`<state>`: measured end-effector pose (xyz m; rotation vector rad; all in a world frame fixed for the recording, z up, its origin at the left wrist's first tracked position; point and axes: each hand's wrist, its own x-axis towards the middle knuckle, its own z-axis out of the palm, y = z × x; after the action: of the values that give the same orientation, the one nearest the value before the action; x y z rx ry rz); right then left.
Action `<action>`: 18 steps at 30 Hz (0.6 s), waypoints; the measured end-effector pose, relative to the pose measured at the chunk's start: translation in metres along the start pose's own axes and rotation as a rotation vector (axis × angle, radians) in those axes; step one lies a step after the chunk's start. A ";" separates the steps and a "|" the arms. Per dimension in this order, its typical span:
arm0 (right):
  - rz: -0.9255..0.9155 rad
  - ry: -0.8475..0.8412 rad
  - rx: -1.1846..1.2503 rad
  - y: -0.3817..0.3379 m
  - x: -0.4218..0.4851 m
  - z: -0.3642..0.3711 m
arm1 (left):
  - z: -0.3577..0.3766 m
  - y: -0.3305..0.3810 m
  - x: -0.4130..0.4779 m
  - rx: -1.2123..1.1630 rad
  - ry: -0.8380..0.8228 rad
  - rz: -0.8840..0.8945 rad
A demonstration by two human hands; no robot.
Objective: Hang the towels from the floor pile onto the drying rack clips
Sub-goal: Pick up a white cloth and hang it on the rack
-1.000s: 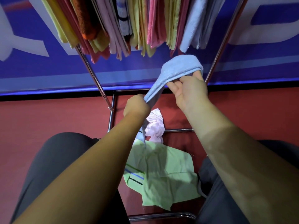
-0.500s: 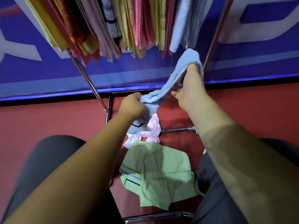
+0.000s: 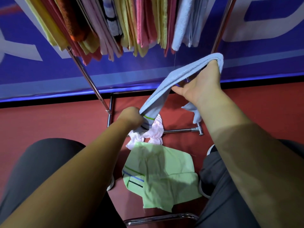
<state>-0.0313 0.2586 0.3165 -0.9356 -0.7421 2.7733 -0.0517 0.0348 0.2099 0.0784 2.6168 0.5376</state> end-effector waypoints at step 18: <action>0.001 -0.005 0.191 -0.001 -0.008 -0.002 | 0.010 -0.017 0.005 0.116 0.014 0.036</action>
<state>-0.0240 0.2579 0.3195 -0.8923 -0.4672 2.7863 -0.0510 0.0236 0.1937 0.1596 2.6629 0.3987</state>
